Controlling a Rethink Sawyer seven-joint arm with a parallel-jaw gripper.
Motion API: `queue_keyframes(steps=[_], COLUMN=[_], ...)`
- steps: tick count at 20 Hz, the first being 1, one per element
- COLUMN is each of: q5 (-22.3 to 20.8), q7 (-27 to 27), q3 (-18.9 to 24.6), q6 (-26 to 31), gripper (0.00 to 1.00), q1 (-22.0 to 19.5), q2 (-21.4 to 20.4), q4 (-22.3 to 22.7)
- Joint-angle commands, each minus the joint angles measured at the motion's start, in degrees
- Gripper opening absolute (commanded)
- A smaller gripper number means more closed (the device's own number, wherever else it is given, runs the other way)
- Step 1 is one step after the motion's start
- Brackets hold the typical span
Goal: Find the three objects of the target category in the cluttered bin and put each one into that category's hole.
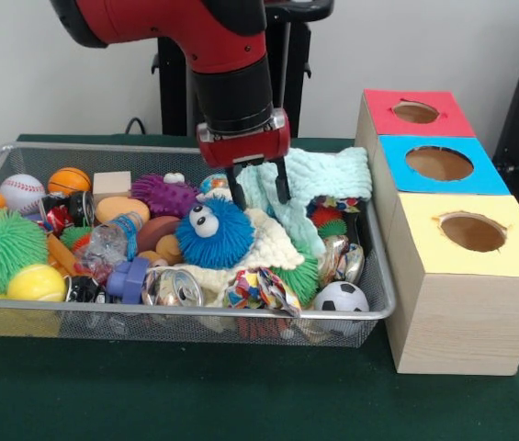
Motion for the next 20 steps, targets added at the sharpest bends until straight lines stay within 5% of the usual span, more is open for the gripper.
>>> queue_keyframes(steps=[1, 8, 20], q5=[-4.1, -6.0, -5.5], q7=[6.7, 7.3, 4.3], q3=[-1.1, -9.2, -11.1], q6=[-8.8, -9.0, -6.5], gripper=[1.00, 1.00, 1.00], q1=[4.6, 12.0, 13.6], q2=[-2.2, -7.9, -10.4], q4=[-0.8, -3.8, -5.5])
